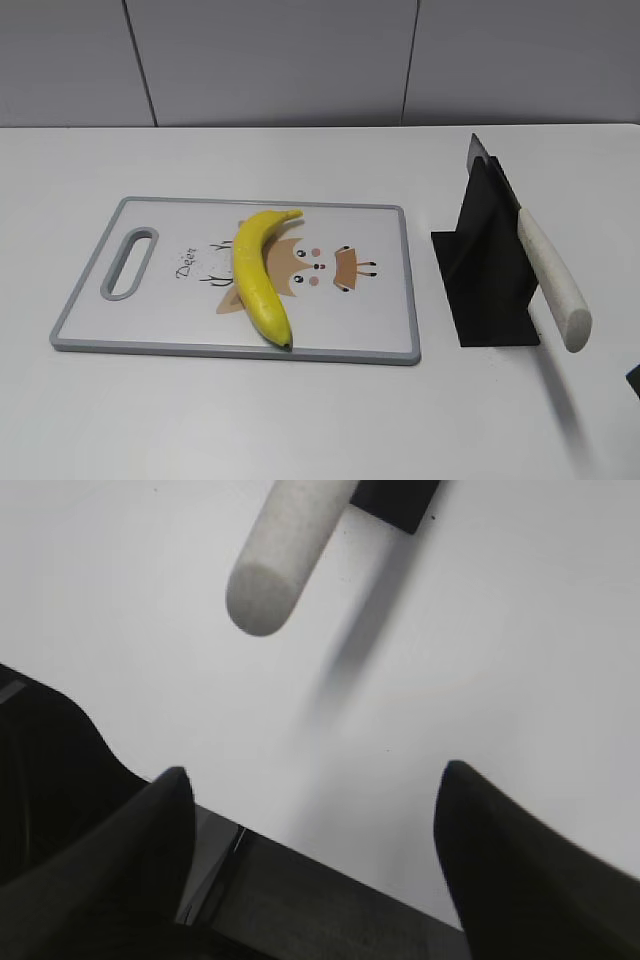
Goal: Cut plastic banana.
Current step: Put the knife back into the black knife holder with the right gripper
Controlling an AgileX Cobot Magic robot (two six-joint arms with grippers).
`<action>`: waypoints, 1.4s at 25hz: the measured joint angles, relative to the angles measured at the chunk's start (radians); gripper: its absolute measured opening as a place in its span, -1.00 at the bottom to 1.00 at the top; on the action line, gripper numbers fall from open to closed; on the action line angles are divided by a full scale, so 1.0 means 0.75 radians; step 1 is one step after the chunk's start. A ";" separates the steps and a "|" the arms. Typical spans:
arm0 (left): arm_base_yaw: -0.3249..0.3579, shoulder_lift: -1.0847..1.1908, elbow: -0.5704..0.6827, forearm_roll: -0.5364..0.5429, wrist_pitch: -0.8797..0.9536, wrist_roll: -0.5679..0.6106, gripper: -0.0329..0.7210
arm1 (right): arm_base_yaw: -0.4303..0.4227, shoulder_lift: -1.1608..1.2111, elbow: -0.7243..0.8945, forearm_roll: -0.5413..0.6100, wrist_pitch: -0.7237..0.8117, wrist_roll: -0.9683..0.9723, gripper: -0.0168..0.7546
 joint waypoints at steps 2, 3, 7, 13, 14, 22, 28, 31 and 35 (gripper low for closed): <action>0.000 0.000 0.000 0.000 0.000 0.000 0.60 | 0.000 -0.117 0.064 -0.002 -0.032 0.000 0.53; 0.000 0.000 0.000 0.000 0.000 0.000 0.60 | 0.000 -0.166 0.099 -0.003 -0.045 0.000 0.52; 0.000 0.000 0.000 0.000 -0.001 0.000 0.60 | 0.000 -0.393 0.162 -0.004 -0.055 0.000 0.50; 0.000 0.000 0.000 0.000 -0.001 0.000 0.60 | 0.000 -0.709 0.162 -0.004 -0.062 -0.002 0.49; 0.000 0.000 0.000 0.000 -0.001 0.000 0.60 | 0.000 -0.749 0.163 -0.004 -0.061 -0.002 0.49; 0.000 0.000 0.000 0.000 -0.001 0.000 0.60 | 0.000 -1.022 0.204 -0.020 0.075 -0.002 0.49; 0.000 0.000 0.000 0.000 -0.001 0.000 0.60 | 0.000 -1.197 0.205 -0.023 0.076 -0.002 0.49; 0.000 0.000 0.000 0.000 -0.001 0.000 0.60 | 0.000 -1.276 0.205 -0.023 0.076 -0.002 0.49; 0.000 0.000 0.000 0.000 -0.001 0.000 0.60 | 0.000 -1.295 0.206 -0.024 0.078 -0.001 0.49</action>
